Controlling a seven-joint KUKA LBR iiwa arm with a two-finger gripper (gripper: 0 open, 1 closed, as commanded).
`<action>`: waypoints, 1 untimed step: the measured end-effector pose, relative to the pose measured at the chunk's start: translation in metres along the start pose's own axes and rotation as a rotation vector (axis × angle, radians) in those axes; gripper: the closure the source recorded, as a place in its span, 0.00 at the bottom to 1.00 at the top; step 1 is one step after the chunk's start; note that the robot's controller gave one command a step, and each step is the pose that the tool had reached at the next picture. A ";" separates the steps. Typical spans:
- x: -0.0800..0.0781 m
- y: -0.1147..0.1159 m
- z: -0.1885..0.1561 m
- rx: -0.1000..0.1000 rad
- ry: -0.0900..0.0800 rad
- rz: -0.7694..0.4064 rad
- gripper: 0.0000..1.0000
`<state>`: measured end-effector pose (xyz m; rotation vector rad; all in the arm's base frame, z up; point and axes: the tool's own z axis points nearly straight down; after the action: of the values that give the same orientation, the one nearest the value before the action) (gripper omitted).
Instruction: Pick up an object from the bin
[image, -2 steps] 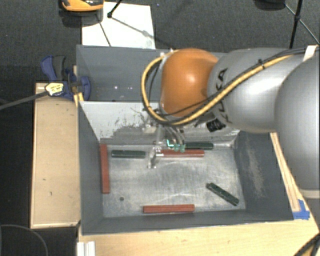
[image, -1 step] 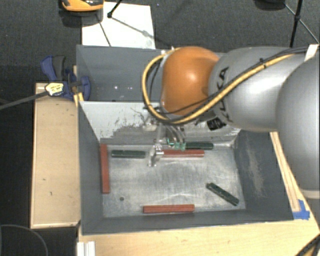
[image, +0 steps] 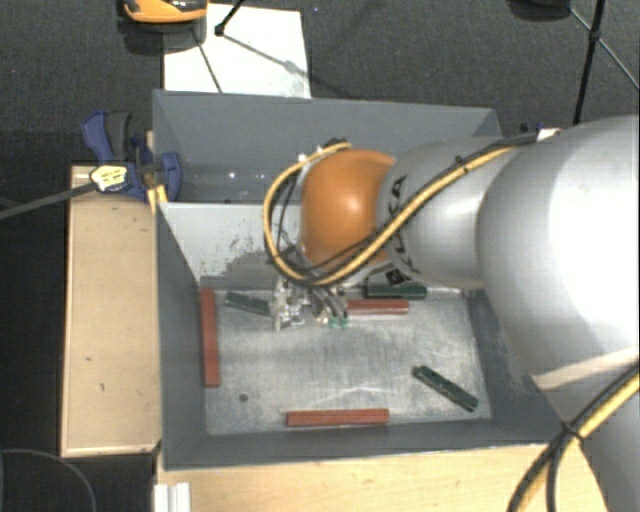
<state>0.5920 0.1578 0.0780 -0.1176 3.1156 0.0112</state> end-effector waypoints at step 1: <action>0.000 0.000 0.000 0.000 0.000 0.000 1.00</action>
Offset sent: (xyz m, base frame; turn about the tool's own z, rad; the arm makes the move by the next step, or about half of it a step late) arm -0.0259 -0.0047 0.0165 -0.2298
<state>0.5920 0.1578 0.0780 -0.1170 3.1156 0.0113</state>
